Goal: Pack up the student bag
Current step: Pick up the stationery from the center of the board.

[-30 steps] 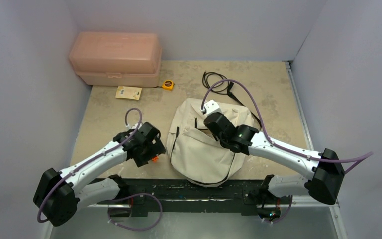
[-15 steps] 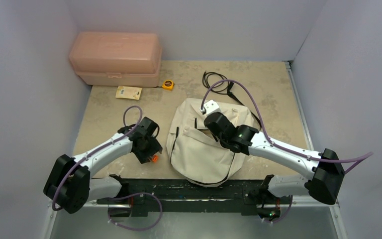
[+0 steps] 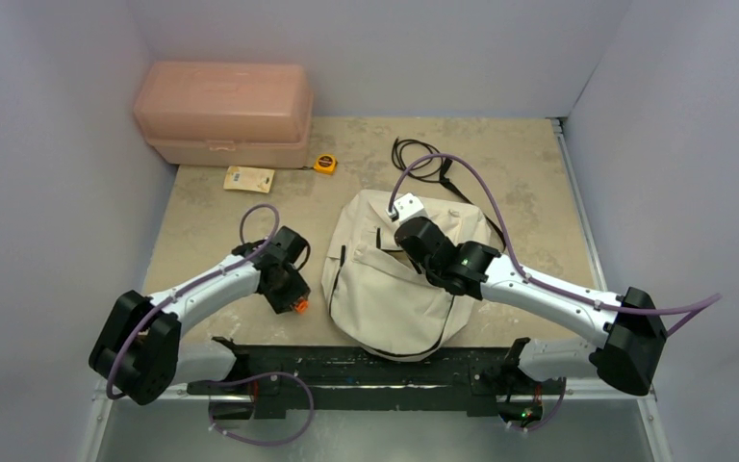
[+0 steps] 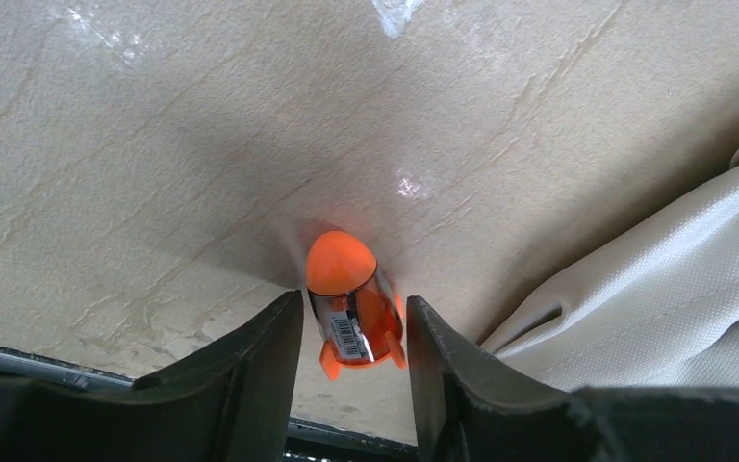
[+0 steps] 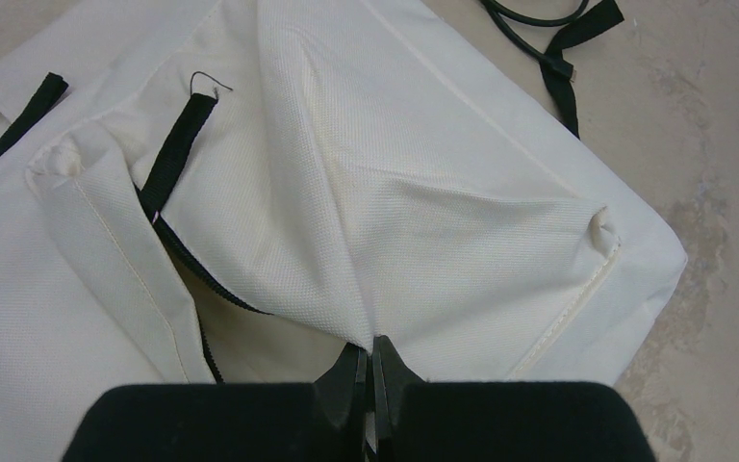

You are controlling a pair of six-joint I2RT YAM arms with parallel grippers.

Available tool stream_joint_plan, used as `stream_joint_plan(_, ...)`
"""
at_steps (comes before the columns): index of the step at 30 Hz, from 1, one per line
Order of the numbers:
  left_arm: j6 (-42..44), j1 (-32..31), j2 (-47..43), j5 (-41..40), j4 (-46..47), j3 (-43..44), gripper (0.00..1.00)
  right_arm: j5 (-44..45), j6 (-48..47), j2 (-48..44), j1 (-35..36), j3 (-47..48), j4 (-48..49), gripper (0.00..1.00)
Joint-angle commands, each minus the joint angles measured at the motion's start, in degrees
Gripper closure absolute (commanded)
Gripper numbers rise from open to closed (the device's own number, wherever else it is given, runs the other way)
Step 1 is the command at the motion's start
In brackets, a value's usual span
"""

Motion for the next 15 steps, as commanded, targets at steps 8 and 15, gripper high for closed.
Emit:
stream_joint_plan(8,5.9,-0.5,-9.1,1.1,-3.5,3.2,0.75,-5.0,1.5,-2.1,0.6,1.8,3.6,1.0)
stream_joint_plan(15,2.2,-4.5,-18.5,17.9,17.2,2.3,0.73,-6.8,7.6,-4.4,0.6,1.8,4.2,1.0)
